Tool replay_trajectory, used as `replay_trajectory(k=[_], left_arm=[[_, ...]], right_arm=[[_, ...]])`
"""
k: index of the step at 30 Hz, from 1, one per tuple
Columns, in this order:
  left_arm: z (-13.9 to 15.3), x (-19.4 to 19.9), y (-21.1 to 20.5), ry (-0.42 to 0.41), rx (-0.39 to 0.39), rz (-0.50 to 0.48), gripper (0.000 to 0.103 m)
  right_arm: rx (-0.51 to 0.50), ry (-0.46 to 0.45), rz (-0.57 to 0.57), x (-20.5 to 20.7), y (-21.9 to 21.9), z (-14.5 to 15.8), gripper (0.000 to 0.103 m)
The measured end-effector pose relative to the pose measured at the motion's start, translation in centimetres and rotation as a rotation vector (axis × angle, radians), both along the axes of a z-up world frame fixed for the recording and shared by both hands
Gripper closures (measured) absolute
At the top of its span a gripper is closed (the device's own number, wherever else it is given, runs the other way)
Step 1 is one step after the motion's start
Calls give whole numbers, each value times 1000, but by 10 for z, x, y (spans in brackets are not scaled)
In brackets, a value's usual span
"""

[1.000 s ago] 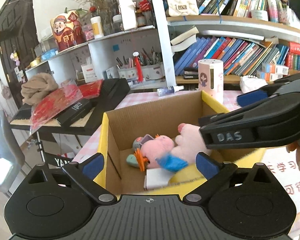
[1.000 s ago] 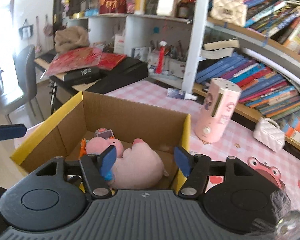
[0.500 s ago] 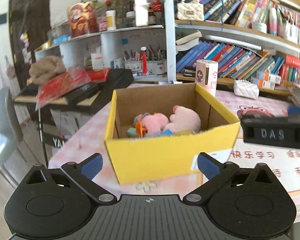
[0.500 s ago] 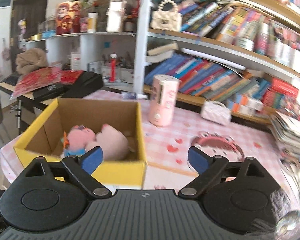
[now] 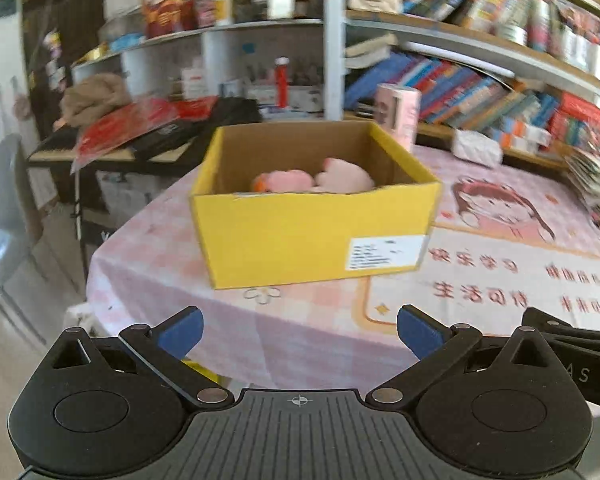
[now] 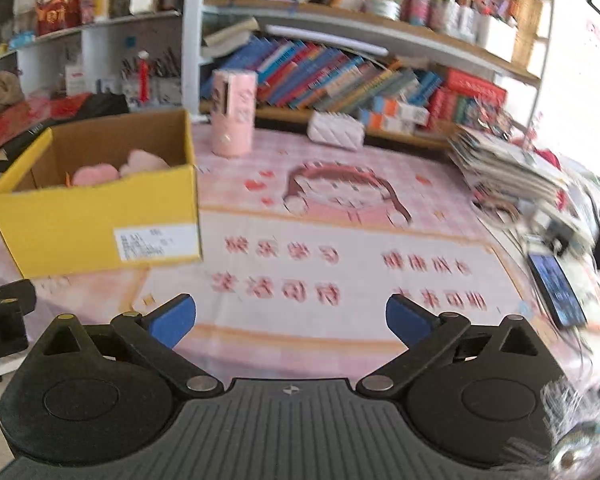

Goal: Organize objects
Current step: 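Withdraw both open tools up and away from the yellow box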

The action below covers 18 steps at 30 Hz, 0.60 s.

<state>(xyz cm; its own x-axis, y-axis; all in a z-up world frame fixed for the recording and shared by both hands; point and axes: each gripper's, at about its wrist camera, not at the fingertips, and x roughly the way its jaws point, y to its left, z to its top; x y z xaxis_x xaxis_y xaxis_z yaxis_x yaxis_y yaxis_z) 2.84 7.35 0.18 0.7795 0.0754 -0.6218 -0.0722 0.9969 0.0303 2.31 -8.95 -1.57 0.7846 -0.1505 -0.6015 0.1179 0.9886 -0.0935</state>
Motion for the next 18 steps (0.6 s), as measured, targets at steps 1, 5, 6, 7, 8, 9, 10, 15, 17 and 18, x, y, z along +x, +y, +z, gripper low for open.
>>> replay_trajectory(k=[1,5,6,7,8,9,10,15,17,18], left_arm=[[0,-1,-5,-1,19,-12,0],[1,-4,-25,-14,66,-53,0],[1,-6,-29,-24,78,-60,0],[1,-6,-33,-33,90,-66,0],[2,-7,-37,-42,104,-72,0],[2,-7,-41,-47,113,-76,0],[2,-6,-44,-50,121,-81,0],[3,-7,-57,-61,141,-92,0],[3,-5,-60,-55,140,-94,0],[3,-5,-60,-52,137,-94,0]], right_arm=[[4,0,-6,-3,-3,0,0],[14,6,-29,-14,-14,0,0],[16,9,-42,-15,-17,0,0],[22,12,-50,-16,-21,0,0],[28,14,-58,-17,-24,0,0],[33,16,-65,-18,-27,0,0],[35,16,-72,-18,-29,0,0],[25,14,-98,-20,-39,3,0],[22,19,-105,-19,-43,3,0],[22,22,-106,-19,-44,3,0]])
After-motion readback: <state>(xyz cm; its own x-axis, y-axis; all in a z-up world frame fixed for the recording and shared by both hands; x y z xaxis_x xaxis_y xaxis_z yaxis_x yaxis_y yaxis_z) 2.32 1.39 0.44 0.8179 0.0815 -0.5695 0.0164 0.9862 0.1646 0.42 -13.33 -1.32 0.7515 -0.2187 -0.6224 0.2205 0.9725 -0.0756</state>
